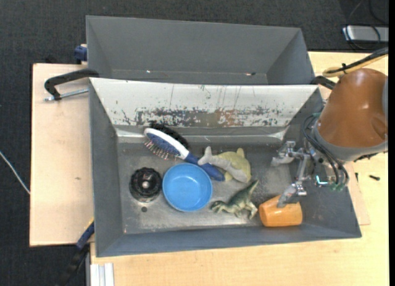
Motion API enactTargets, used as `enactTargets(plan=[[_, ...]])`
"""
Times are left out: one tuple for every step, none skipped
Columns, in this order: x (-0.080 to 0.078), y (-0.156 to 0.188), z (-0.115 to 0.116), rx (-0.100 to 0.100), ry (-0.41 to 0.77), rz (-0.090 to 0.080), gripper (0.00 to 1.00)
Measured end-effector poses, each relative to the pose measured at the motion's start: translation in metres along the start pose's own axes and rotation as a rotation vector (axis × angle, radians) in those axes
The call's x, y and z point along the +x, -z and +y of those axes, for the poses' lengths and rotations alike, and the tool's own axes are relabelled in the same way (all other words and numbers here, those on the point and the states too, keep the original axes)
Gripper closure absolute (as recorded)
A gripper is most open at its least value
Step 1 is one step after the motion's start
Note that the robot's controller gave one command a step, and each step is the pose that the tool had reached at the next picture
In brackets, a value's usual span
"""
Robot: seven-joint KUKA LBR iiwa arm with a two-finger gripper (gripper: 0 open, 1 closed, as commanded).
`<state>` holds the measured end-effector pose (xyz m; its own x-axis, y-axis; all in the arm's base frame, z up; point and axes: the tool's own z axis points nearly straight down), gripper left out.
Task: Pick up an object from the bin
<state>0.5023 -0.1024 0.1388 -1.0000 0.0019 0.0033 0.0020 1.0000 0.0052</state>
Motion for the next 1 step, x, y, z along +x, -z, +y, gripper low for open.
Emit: enactTargets(plan=[[-0.0027, -0.0641, 0.0163, 0.004, 0.273, -0.003, 0.0]])
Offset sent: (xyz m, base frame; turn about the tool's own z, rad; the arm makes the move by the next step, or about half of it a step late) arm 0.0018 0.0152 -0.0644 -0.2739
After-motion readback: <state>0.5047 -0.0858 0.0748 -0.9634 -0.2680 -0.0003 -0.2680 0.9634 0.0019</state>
